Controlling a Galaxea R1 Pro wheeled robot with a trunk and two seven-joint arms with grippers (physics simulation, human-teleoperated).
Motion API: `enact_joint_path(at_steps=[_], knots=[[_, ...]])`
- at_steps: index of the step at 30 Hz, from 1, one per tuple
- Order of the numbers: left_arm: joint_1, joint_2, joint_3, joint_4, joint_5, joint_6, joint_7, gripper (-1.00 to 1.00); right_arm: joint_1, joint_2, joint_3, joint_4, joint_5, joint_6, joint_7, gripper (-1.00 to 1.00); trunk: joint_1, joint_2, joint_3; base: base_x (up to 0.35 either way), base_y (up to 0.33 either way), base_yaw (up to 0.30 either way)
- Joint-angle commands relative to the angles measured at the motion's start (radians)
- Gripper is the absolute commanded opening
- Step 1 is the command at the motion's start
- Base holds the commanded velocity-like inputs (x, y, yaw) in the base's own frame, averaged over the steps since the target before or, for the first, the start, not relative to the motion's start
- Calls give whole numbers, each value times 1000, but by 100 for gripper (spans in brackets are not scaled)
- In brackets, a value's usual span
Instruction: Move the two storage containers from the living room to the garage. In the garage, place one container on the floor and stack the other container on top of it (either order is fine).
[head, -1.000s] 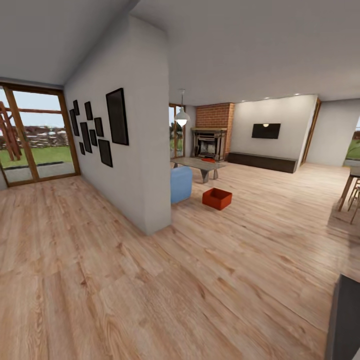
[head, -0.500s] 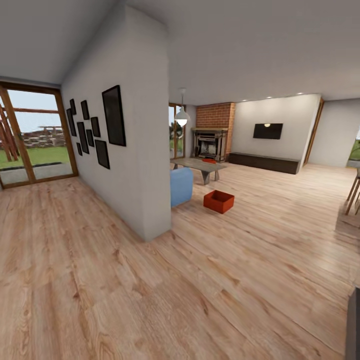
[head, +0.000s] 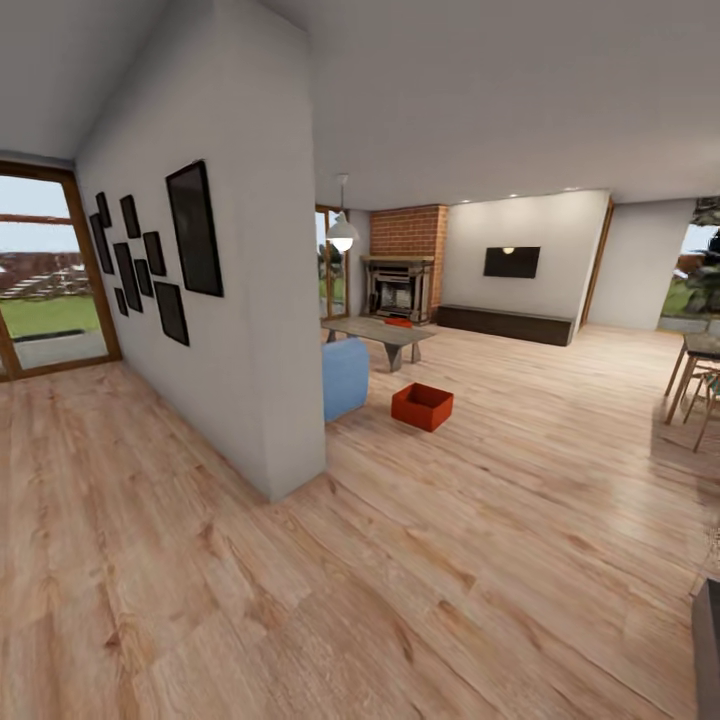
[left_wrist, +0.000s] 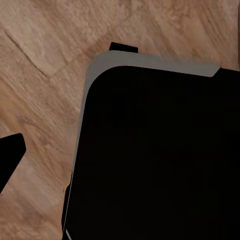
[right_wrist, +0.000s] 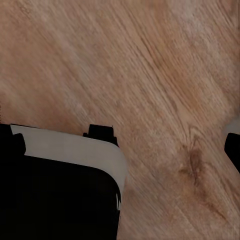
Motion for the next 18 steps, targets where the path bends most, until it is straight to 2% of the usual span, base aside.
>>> enact_joint_path(at_steps=[1, 18], knots=[[0, 0, 4, 0, 4, -2, 0, 100, -1, 0, 1, 3, 9, -4, -6, 100, 1, -1, -1, 323, 138, -243], [0, 0, 5, 0, 4, -2, 0, 100, -2, 0, 2, 3, 9, -4, -6, 100, 1, -1, -1, 323, 142, -242]])
